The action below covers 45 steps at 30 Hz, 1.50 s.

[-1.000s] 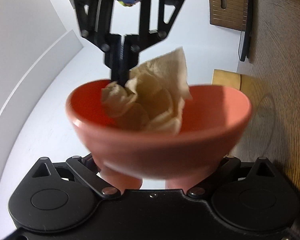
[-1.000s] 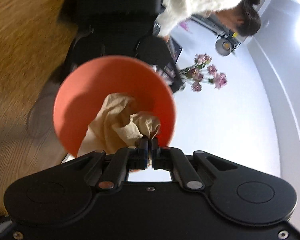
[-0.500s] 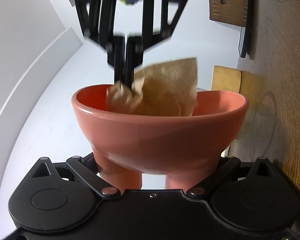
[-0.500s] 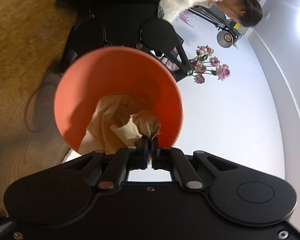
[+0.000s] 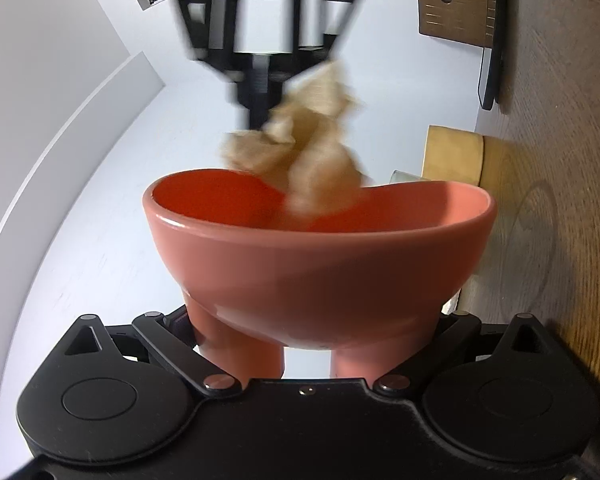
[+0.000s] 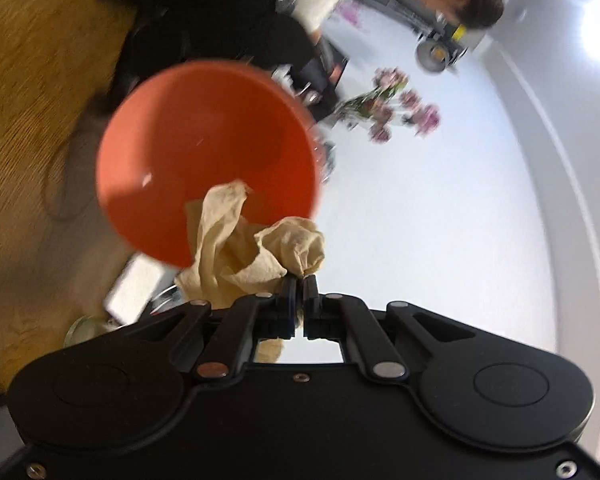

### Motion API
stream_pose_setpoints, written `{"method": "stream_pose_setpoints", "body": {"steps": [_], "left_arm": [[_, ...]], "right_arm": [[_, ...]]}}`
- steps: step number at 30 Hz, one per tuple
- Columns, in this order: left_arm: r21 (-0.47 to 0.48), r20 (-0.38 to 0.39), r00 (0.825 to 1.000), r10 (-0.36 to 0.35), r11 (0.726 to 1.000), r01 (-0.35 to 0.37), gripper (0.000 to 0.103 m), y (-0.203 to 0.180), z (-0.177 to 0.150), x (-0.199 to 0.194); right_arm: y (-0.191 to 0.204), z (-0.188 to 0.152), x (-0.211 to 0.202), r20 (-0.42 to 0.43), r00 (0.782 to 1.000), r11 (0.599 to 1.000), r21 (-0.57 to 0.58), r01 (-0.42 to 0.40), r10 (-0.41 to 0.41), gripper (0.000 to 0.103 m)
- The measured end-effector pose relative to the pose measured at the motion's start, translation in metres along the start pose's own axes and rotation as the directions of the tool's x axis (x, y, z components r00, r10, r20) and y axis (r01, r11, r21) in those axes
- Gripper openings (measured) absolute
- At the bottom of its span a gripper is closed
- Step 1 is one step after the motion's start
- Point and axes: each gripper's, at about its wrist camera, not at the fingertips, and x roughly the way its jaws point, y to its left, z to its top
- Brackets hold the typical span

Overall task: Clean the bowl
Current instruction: 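Tilt the bowl with the left gripper while the right gripper wipes its interior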

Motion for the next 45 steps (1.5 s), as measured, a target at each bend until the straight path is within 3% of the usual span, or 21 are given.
{"method": "stream_pose_setpoints", "body": {"steps": [5, 9, 13, 16, 19, 24, 29, 35, 41, 45], "left_arm": [[0.004, -0.008, 1.000, 0.002, 1.000, -0.002, 0.097, -0.001, 0.001, 0.000], [0.004, -0.009, 1.000, 0.003, 1.000, -0.003, 0.097, -0.002, 0.002, -0.001], [0.005, -0.010, 1.000, 0.003, 1.000, -0.003, 0.097, -0.003, 0.002, -0.002], [0.005, -0.011, 1.000, 0.003, 1.000, -0.003, 0.097, -0.003, 0.003, -0.002], [0.005, -0.011, 1.000, 0.003, 1.000, -0.003, 0.097, -0.003, 0.004, -0.003], [0.005, -0.011, 1.000, 0.003, 1.000, -0.003, 0.097, -0.004, 0.003, 0.001], [0.005, -0.011, 1.000, 0.003, 1.000, -0.003, 0.097, -0.005, 0.003, 0.002], [0.005, -0.011, 1.000, 0.003, 1.000, -0.003, 0.097, -0.007, 0.004, 0.002], [0.007, -0.015, 1.000, 0.004, 1.000, -0.004, 0.097, -0.010, 0.007, 0.003], [0.007, -0.015, 1.000, 0.004, 1.000, -0.004, 0.097, -0.011, 0.007, 0.003]], "right_arm": [[0.034, 0.009, -0.011, 0.025, 0.991, 0.991, -0.028, -0.128, 0.129, 0.001], [0.034, 0.033, -0.028, 0.110, 0.983, 0.989, -0.041, -0.144, 0.148, 0.001], [0.009, 0.056, -0.037, 0.192, 0.979, 0.997, -0.023, -0.067, 0.071, 0.001], [-0.014, 0.057, -0.030, 0.193, 0.981, 1.000, -0.005, 0.018, -0.017, 0.001], [-0.031, 0.046, -0.023, 0.157, 0.984, 0.996, 0.002, 0.090, -0.089, 0.001], [-0.050, 0.022, -0.006, 0.066, 0.989, 0.991, 0.019, 0.131, -0.132, 0.001], [-0.020, -0.002, 0.010, -0.003, 0.999, 0.999, 0.016, 0.032, -0.032, 0.002], [0.021, 0.002, 0.004, -0.017, 0.993, 0.993, -0.005, -0.115, 0.115, 0.002], [0.038, 0.027, -0.024, 0.064, 0.973, 0.975, -0.056, -0.217, 0.220, 0.002], [0.029, 0.048, -0.036, 0.138, 0.969, 0.978, -0.064, -0.198, 0.206, 0.002]]}}
